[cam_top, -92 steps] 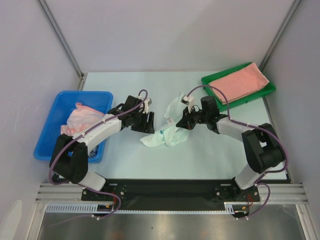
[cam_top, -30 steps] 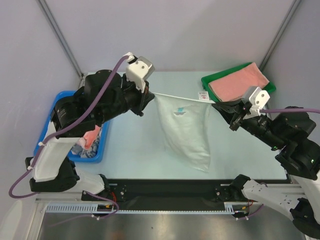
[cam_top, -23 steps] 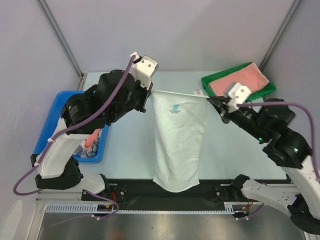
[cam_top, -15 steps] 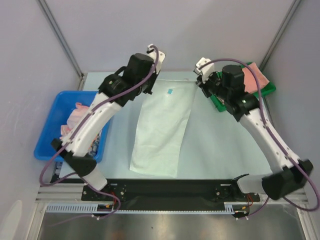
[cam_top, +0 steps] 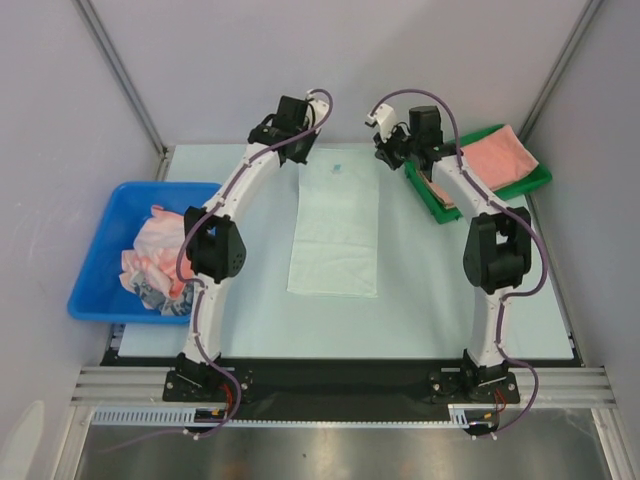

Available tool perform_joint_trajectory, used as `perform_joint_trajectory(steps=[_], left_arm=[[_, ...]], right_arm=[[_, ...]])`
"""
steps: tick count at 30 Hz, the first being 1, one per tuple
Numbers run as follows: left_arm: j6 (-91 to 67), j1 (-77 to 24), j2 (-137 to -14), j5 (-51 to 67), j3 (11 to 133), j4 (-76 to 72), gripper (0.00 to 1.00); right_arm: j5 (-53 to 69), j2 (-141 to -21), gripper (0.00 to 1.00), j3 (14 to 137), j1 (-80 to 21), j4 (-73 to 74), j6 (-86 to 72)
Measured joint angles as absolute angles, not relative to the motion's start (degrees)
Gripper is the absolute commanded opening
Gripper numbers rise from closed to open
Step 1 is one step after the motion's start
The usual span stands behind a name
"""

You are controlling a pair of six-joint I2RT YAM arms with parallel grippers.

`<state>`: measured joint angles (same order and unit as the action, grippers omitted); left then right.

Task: Fold and stack the towels
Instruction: Flatten out the crumpled towel, then fold the towel

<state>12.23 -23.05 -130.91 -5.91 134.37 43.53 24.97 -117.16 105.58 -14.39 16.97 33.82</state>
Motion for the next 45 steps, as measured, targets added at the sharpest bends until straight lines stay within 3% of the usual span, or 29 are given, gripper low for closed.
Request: perform_joint_trajectory(steps=[8,24,45], left_arm=[[15.09,-23.14,-126.96,-3.62,120.11,38.22,0.0],[10.81,-25.89,-103.2,3.51,84.97,38.7,0.0],[2.26,-30.11,-97.73,2.74,75.7,42.35,0.0]], right_arm=[[20.93,-114.52,0.0,94.52,-17.37,17.37,34.46],[17.26,-92.64,0.0,70.96,-25.96,24.95,25.02],[13.23,-84.36,0.0,60.69,-31.7,26.74,14.87]])
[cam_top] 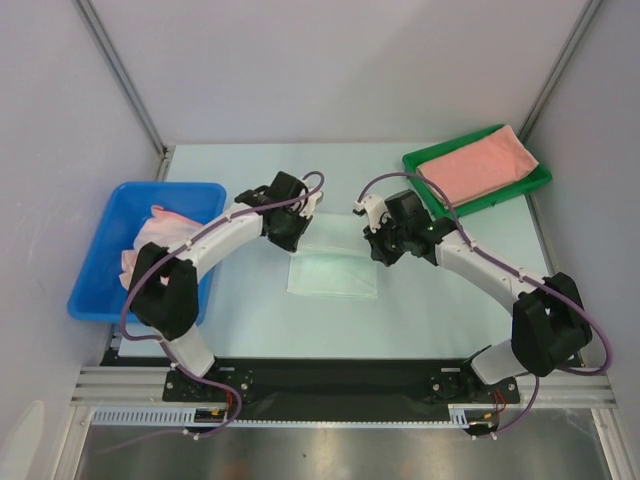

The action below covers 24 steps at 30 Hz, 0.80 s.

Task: Fold and stack the towels
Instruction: Fold the towel

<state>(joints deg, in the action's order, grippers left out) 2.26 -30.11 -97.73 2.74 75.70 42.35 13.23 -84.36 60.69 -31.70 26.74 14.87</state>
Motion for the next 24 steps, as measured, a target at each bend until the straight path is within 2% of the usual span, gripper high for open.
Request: perform_joint_trajectory(steps=[7,11,14,15,17,19,20,24], left_arm=[[0.82,-30.81,-96.33,2.85,72.97,42.13,0.0],[-0.6,-31.18,-96.33,3.42,70.32,42.09,0.09],[-1.63,-31.33,-96.33,3.4,68.58,42.06,0.22],[-1.78,-31.33,-96.33,3.4,68.18,42.17,0.25],[-2.46,-31.33,-96.33,2.96,67.79,42.85,0.33],[-3.46,-31.33,-96.31,2.15,67.66,43.7,0.34],[-4.01,-31.31,-96.29,1.89,67.66,44.12,0.4],[-7.64,-31.33,-94.32,0.38,67.66,46.0,0.42]], right_arm=[[12.86,-83.13,0.0,57.8,-33.19,26.63,12.29],[13.15,-83.15,0.0,55.72,-34.0,26.22,9.98],[13.1,-83.77,0.09,54.98,-34.57,26.11,8.45],[13.08,-84.25,0.17,54.98,-34.61,26.17,8.16],[12.47,-85.58,0.23,54.98,-34.61,27.33,7.6],[12.45,-87.0,0.28,54.98,-34.59,29.21,7.16],[12.49,-87.55,0.29,54.98,-34.61,30.33,7.07],[13.58,-87.66,0.4,54.98,-34.65,33.65,5.82]])
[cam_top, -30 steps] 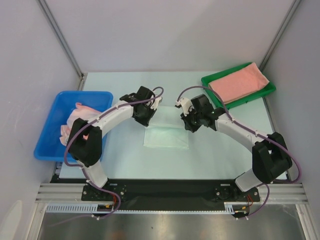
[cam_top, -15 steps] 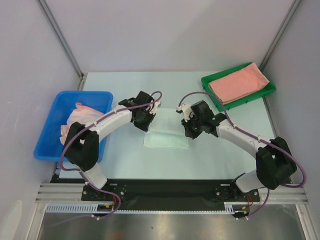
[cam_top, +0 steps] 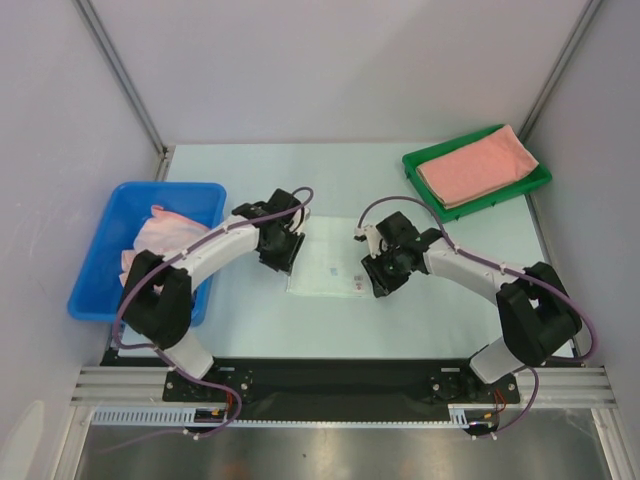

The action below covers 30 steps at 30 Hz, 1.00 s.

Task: Fold and stack the towels
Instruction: Fold the towel

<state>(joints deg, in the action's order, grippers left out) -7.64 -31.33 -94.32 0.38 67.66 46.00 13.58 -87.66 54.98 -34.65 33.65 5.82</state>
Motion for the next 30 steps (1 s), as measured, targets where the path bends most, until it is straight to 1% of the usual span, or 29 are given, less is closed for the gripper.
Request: perform_joint_trajectory(steps=[2,3,5,9,13,19,22,25,26,28,29,30], left_arm=[[-9.54,-31.31,-92.42,0.3,67.66,46.09,0.48],[-10.68,-31.27,-91.35,0.69,67.66,45.82,0.49],[-12.75,-31.09,-89.89,1.58,67.53,44.66,0.5],[-16.4,-31.0,-90.5,1.93,66.06,41.41,0.47],[-19.4,-30.68,-93.14,2.31,62.04,38.48,0.45],[-22.61,-29.98,-94.43,3.77,56.51,35.29,0.41],[-23.57,-29.93,-94.56,4.69,55.55,33.52,0.37],[-24.03,-29.93,-94.89,4.82,55.35,31.92,0.31],[-24.08,-29.93,-94.98,4.84,55.2,31.48,0.27],[-24.23,-29.93,-95.13,4.78,54.78,30.89,0.24],[-24.23,-29.93,-95.24,4.75,54.7,30.85,0.18],[-24.34,-29.91,-95.24,4.73,54.7,30.81,0.15]], right_arm=[[14.55,-87.55,0.39,54.98,-34.57,34.44,4.43],[14.9,-87.46,0.37,54.98,-34.5,34.54,3.62],[14.96,-87.31,0.37,54.98,-34.37,34.15,1.06],[12.29,-87.33,0.36,54.98,-33.91,32.1,-5.19],[9.93,-87.9,0.34,54.63,-32.16,28.88,-11.03],[8.43,-88.12,0.33,50.3,-29.69,22.92,-18.83],[8.51,-88.36,0.33,47.83,-29.8,21.06,-21.61],[9.1,-88.4,0.31,45.43,-29.89,19.14,-23.97],[9.52,-88.4,0.3,45.01,-29.89,18.52,-24.58],[9.96,-88.38,0.28,44.45,-29.91,16.78,-25.78],[10.07,-88.38,0.27,44.14,-29.91,15.92,-26.35],[10.22,-88.38,0.24,43.83,-29.93,15.11,-26.85]])
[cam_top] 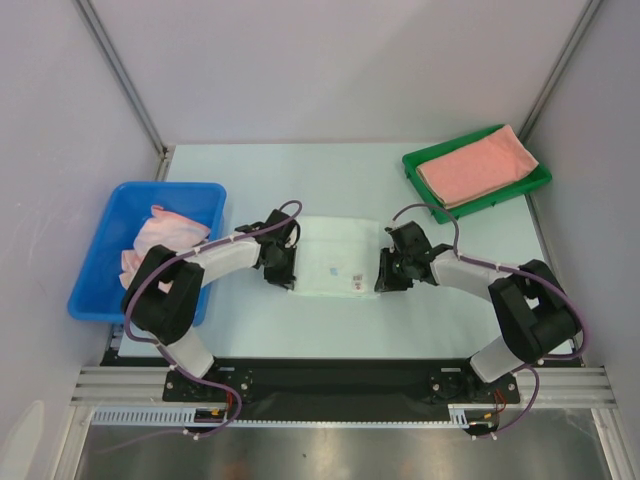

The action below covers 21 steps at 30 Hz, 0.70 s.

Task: Fold and stack the towels
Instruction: Fold the towel

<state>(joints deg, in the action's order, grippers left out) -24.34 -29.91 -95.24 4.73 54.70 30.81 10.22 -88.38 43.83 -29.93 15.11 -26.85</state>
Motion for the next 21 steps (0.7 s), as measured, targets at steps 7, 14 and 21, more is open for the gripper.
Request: perform_joint_trajectory(steps=[7,14,21], left_arm=[[-24.56,-29.91,-95.18,4.71,54.7,30.72,0.0],[-24.56,-29.93,-95.13,3.42,55.64,33.15,0.0],[-24.51,-29.93,-95.04,1.89,57.78,36.4,0.01]], right_arm=[[10.37,-88.38,0.06,42.96,-30.2,13.28,-28.47],[10.44,-88.31,0.0,42.96,-30.28,13.34,-28.8],[11.05,-87.53,0.0,43.66,-30.79,14.85,-28.95]])
